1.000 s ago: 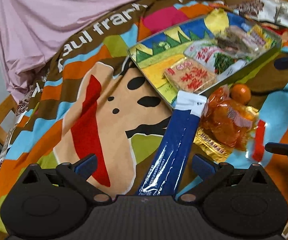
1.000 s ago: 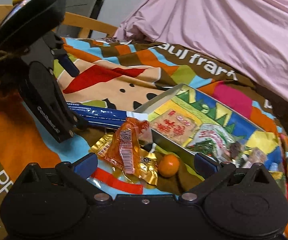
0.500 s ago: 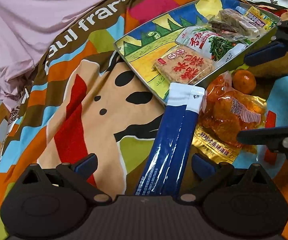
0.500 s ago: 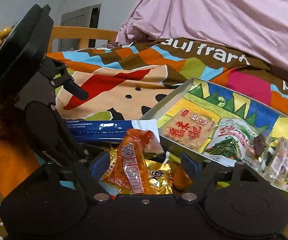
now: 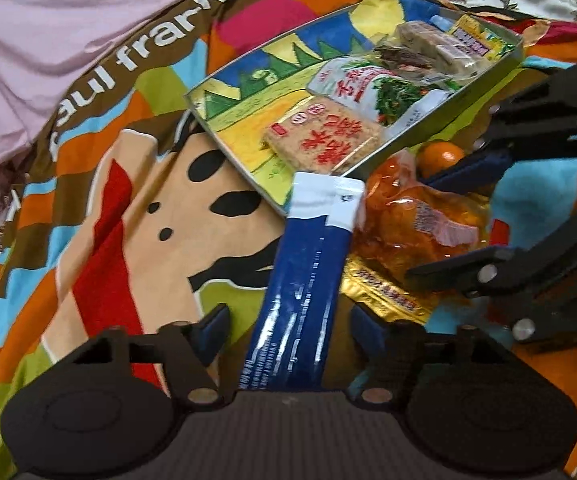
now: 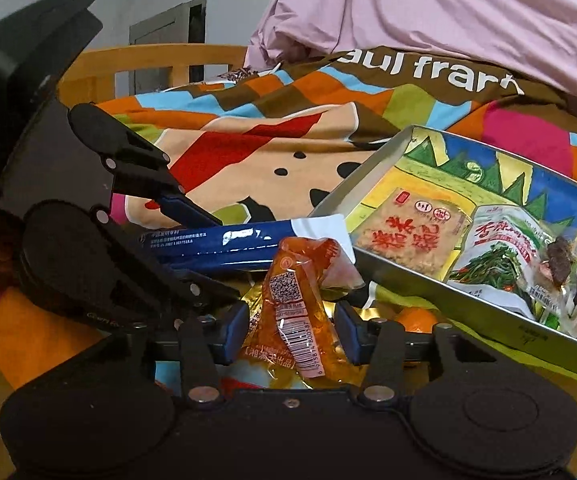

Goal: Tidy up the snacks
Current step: 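Grasp the blue tube with the left tool while the right tool grasps the orange candy bag, then carry the blue tube and orange candy bag into the tray and open both tools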

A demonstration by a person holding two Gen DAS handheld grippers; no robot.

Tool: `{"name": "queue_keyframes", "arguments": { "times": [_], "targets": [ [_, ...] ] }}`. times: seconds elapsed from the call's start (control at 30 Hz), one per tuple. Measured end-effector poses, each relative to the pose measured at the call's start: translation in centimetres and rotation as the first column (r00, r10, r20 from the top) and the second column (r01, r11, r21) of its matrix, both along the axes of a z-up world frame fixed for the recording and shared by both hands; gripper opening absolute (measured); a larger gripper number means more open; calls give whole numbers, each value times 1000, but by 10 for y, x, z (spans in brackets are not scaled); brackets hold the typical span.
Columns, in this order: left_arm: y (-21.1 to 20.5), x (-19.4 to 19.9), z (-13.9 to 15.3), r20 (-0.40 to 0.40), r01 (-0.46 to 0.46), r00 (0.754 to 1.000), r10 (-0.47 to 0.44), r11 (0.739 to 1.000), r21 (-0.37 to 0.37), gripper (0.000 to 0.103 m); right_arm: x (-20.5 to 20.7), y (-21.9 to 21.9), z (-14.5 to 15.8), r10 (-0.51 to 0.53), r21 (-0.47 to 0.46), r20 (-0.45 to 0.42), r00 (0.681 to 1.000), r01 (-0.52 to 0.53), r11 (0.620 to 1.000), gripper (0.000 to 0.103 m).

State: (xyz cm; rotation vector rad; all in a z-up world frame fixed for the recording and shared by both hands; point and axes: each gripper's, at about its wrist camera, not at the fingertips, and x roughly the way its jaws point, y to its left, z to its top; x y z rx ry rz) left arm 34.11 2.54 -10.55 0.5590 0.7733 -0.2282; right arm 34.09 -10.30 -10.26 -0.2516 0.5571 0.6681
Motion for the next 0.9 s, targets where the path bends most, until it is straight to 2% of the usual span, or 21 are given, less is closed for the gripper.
{"name": "queue_keyframes", "arguments": {
  "times": [0.07, 0.2, 0.27, 0.33, 0.6, 0.9],
  "targets": [
    [-1, -1, 0, -12, 17, 1000, -17, 1000, -9, 57, 0, 0, -1, -6, -1, 0, 1000, 6, 1000, 49],
    [-2, -2, -1, -18, 20, 1000, -20, 1000, -13, 51, 4, -3, 0, -25, 20, -15, 1000, 25, 999, 44],
    [-1, -2, 0, -26, 14, 1000, -15, 999, -33, 42, 3, -3, 0, -21, 23, -12, 1000, 21, 1000, 37],
    [0, -2, 2, -33, 3, 999, -5, 999, -52, 41, -1, 0, 0, -15, 12, 6, 1000, 15, 1000, 33],
    [0, -8, 10, -38, -80, 996, 76, 990, -113, 36, -18, 7, 4, -3, -53, 89, 996, 8, 999, 32],
    [2, -20, 35, -52, -227, 974, 221, 942, -247, 35, -35, 1, 29, -10, -36, 182, 983, 17, 999, 32]
  ]
}}
